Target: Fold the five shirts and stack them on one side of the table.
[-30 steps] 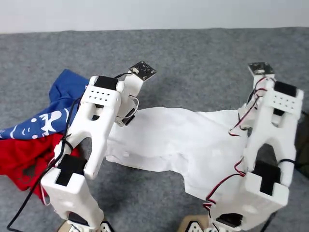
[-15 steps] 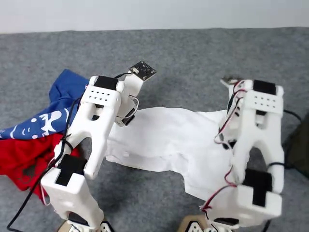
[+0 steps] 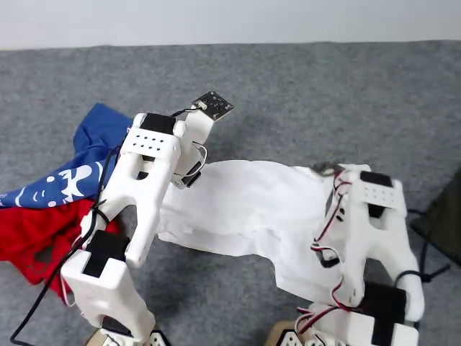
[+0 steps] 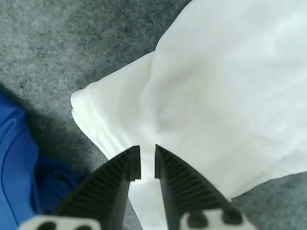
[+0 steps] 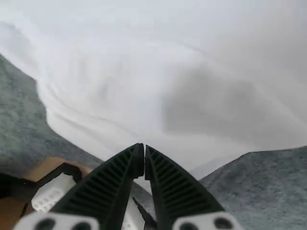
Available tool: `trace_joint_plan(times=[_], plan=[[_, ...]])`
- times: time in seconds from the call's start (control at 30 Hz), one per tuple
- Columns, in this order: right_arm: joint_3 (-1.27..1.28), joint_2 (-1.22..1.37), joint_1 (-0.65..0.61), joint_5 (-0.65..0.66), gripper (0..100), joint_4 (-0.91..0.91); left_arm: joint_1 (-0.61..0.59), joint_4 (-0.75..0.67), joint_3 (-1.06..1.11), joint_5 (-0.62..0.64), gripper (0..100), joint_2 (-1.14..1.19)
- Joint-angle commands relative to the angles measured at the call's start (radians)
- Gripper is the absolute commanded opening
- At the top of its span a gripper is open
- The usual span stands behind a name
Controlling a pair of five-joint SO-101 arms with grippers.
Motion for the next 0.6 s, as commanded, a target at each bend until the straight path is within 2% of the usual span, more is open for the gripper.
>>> trace_joint_plan(times=[0.0, 0.3, 0.57], plan=[[0.026, -0.047, 0.067, 0.060, 1.0, -0.047, 0.009, 0.012, -0.012, 0.002, 6, -0.058], [0.121, -0.047, 0.229, 0.222, 1.0, -0.042, 0.011, 0.014, -0.012, 0.003, 6, -0.058], [0.153, -0.054, 0.348, 0.351, 1.0, -0.004, 0.009, 0.107, -0.082, 0.003, 6, -0.058]])
